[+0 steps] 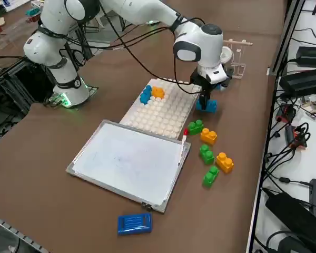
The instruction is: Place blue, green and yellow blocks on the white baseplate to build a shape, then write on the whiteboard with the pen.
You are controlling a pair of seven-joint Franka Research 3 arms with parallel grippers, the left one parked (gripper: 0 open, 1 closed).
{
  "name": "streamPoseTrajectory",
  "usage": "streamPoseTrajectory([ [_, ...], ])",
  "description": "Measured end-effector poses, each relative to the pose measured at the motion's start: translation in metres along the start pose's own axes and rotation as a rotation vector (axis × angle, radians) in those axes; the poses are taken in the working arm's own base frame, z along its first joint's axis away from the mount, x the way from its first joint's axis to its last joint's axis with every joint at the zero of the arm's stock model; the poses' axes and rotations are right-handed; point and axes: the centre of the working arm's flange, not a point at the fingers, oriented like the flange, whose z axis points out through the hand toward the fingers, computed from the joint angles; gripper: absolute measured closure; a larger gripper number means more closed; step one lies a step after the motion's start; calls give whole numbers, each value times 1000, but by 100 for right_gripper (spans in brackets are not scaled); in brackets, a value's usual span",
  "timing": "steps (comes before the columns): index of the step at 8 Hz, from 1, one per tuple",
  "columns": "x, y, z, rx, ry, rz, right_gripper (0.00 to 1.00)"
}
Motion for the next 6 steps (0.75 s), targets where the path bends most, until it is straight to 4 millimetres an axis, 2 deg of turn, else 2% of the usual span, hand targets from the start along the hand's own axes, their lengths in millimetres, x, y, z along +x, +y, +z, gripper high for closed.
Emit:
streamPoseTrajectory([
  [1, 0, 0, 0, 0, 0, 0, 37],
  [2, 0, 0, 0, 0, 0, 0, 50],
  [4, 1, 0, -1, 0, 3, -2, 62],
  [6, 1, -1, -2, 0, 4, -16, 62],
])
